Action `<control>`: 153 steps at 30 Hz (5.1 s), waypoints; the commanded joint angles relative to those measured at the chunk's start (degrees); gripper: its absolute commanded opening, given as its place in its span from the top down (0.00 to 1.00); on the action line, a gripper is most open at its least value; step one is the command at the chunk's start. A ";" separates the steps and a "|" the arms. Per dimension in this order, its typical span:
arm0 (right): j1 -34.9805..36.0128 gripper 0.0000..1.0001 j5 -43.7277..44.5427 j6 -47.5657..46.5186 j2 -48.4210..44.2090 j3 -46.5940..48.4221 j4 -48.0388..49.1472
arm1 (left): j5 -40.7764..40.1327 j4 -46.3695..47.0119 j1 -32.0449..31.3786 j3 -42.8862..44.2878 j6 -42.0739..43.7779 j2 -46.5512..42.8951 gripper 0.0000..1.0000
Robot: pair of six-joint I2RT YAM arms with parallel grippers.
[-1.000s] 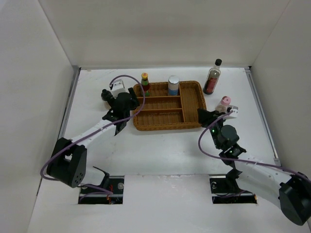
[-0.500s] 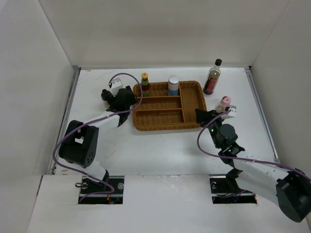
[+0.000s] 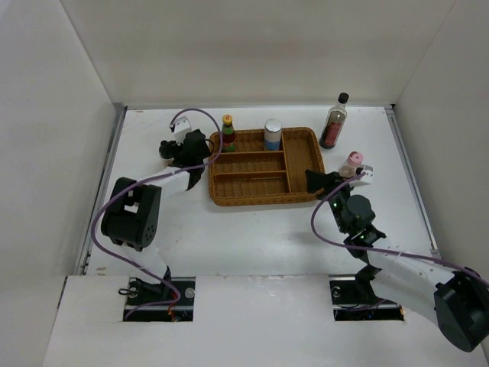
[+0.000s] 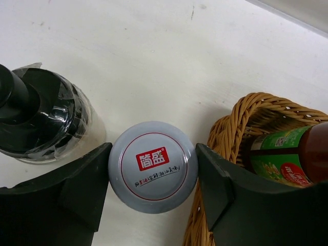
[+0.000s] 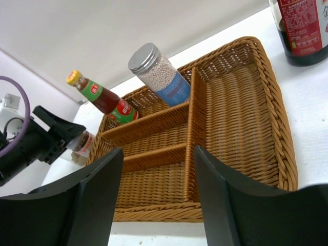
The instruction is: Organize the condiment bottles
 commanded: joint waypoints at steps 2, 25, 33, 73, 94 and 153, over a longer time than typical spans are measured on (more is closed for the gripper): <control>-0.74 0.34 -0.58 0.79 -1.20 0.73 3.54 | -1.16 1.37 -1.35 -0.59 0.41 -8.42 0.72; -0.75 0.25 -0.76 0.44 -1.99 0.82 3.37 | 0.59 9.28 -16.65 2.65 4.28 -10.31 0.73; -0.92 0.25 -1.63 1.14 -0.59 0.99 3.54 | 0.24 12.71 -17.27 1.42 4.81 -5.82 0.73; -0.92 0.22 -1.38 1.67 0.47 1.70 2.67 | -5.57 -6.71 4.88 -0.08 0.68 -9.86 0.16; -1.54 0.22 -1.55 2.11 1.52 1.43 3.19 | -4.95 -7.42 8.92 6.96 2.09 -0.37 0.36; -4.61 0.28 2.76 4.13 -4.90 -0.94 0.21 | 0.77 3.30 -30.18 16.37 7.45 8.95 0.57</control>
